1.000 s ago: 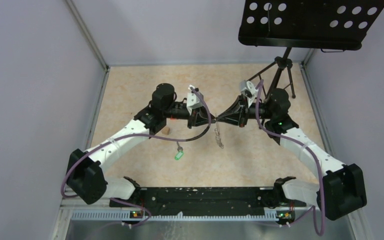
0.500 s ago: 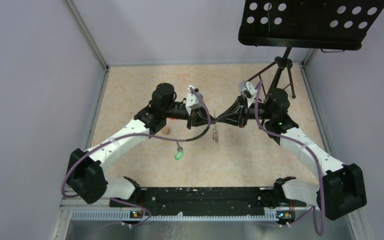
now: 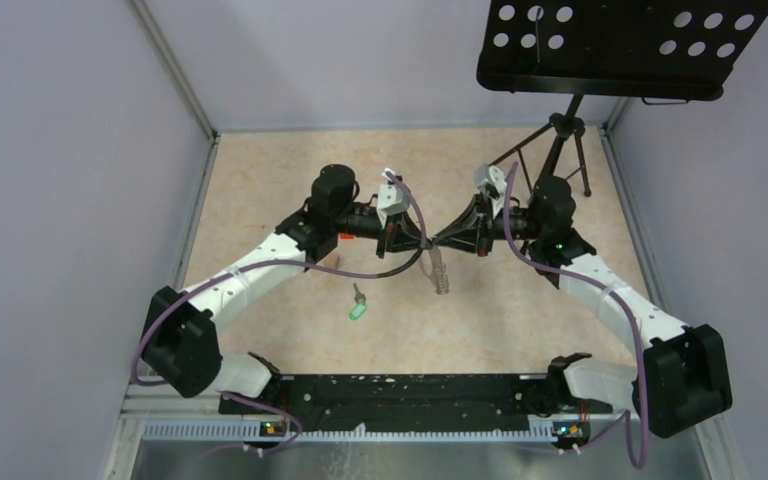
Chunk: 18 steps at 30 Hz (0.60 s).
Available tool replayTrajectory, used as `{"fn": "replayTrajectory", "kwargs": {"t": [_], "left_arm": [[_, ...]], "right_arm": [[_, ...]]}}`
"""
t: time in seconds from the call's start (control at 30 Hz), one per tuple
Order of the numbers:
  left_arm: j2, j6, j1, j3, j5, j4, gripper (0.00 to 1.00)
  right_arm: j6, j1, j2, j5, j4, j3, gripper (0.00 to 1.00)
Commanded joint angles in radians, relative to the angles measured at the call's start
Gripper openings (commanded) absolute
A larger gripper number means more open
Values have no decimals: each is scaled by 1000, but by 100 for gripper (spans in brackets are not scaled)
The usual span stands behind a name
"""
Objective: Put the keys on the keyring
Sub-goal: Adjust the keyring.
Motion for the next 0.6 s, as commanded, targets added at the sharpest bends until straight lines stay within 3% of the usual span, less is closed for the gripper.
{"fn": "replayTrajectory", "kwargs": {"t": [0.0,0.57], "left_arm": [[-7,10,-12,57,27,60,0],[-51,99,-11,44,11,-23,0]], "right_arm": [[-59,12,19,-4,-28,23,0],[-240,13,10,62,-223,65,0]]}}
